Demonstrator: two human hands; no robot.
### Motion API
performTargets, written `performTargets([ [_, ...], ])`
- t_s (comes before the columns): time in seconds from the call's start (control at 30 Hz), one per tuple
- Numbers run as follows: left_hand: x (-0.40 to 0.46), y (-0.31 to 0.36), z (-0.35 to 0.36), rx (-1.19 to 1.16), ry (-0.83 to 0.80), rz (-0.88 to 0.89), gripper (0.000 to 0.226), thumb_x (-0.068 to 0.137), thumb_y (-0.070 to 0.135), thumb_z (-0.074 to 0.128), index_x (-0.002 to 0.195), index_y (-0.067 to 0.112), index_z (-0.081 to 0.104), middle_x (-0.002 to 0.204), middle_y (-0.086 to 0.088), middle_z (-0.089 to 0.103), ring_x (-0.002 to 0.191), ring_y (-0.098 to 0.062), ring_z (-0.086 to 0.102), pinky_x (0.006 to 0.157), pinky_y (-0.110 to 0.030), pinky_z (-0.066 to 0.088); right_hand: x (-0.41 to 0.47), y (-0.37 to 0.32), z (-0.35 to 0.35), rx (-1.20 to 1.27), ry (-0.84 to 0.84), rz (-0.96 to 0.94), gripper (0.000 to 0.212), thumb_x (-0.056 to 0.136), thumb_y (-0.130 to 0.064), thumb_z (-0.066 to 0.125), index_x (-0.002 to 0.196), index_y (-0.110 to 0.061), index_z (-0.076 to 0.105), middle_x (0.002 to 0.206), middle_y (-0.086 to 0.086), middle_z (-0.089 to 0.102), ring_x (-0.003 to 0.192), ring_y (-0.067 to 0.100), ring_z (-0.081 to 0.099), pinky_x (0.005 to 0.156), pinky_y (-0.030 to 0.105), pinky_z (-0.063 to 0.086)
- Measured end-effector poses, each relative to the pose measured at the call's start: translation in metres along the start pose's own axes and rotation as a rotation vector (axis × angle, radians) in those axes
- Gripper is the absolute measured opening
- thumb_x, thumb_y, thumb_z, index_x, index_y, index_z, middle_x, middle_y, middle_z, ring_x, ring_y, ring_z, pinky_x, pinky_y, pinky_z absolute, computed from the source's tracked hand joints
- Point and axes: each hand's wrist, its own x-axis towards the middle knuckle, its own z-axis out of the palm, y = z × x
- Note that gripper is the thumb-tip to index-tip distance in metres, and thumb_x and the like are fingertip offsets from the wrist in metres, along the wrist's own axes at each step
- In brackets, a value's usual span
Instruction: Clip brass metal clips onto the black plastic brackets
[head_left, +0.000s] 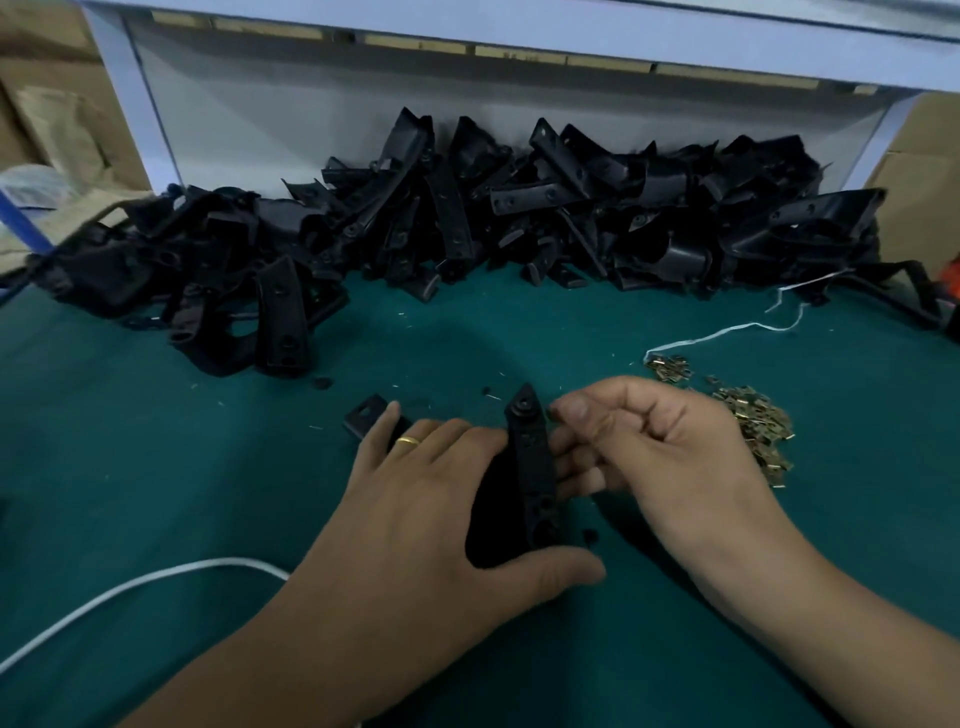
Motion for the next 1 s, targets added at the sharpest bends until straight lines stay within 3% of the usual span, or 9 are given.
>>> performTargets([
  [0.13,0.002,-0.002,-0.002,0.08,0.09,0.072,0.088,0.073,0.096,0.04,0.122,0.027,0.06,0.111,0.021,0.058,0.114,-0.008,0.055,0.122,-0.054,0.026,0.001,-0.002,0.001,0.057,-0.058,0.044,0.02,0.092,-0.014,0.064,0.094,0.005,0.069,0.078,0.017,0.075,0.063,0.023,0.073,0.057,0.026,0.059],
  [0.23,0.004,-0.006,-0.003,0.192,0.145,0.09,0.085,0.078,0.091,0.043,0.122,0.022,0.061,0.115,0.014,0.061,0.117,-0.016,0.057,0.12,-0.061,0.025,0.001,-0.002,0.002,0.05,-0.111,0.039,0.021,0.089,-0.015,0.063,0.097,0.002,0.071,0.079,0.012,0.077,0.067,0.02,0.074,0.061,0.024,0.059],
  [0.43,0.006,-0.011,0.0,0.291,0.164,0.117,0.084,0.081,0.086,0.043,0.132,0.021,0.056,0.129,0.01,0.061,0.128,-0.017,0.052,0.119,-0.067,0.022,0.0,-0.004,-0.003,0.023,-0.093,0.05,0.022,0.089,-0.017,0.067,0.095,0.003,0.075,0.083,0.019,0.077,0.07,0.027,0.075,0.063,0.029,0.062],
  [0.63,0.006,-0.012,-0.003,0.366,0.14,0.104,0.086,0.083,0.083,0.042,0.136,0.017,0.056,0.129,0.006,0.062,0.13,-0.021,0.052,0.118,-0.07,0.021,0.0,-0.003,-0.004,-0.035,-0.09,0.071,0.018,0.087,-0.022,0.072,0.094,-0.007,0.08,0.089,0.015,0.079,0.078,0.026,0.078,0.067,0.028,0.062],
  [0.8,0.005,-0.01,-0.005,0.395,0.114,0.133,0.087,0.085,0.08,0.043,0.143,0.016,0.052,0.129,0.009,0.058,0.134,-0.02,0.049,0.117,-0.071,0.02,-0.002,-0.005,-0.007,-0.314,-0.129,-0.035,0.016,0.087,-0.031,0.072,0.088,-0.018,0.081,0.078,0.006,0.078,0.076,0.018,0.077,0.068,0.024,0.062],
  [0.93,0.006,-0.011,-0.006,0.395,0.094,0.18,0.087,0.085,0.078,0.045,0.148,0.018,0.048,0.131,0.01,0.055,0.137,-0.02,0.047,0.118,-0.071,0.018,-0.001,-0.012,-0.014,-0.681,-0.176,-0.132,0.014,0.098,-0.031,0.068,0.086,-0.029,0.075,0.077,-0.01,0.077,0.076,0.011,0.072,0.075,0.035,0.058],
  [1.0,0.006,-0.011,-0.006,0.393,0.081,0.187,0.087,0.085,0.078,0.045,0.151,0.02,0.045,0.133,0.01,0.053,0.14,-0.019,0.044,0.118,-0.071,0.017,-0.001,-0.017,-0.018,-0.806,-0.203,-0.173,0.015,0.098,-0.032,0.067,0.084,-0.031,0.071,0.076,-0.016,0.076,0.076,0.009,0.071,0.073,0.032,0.055],
])
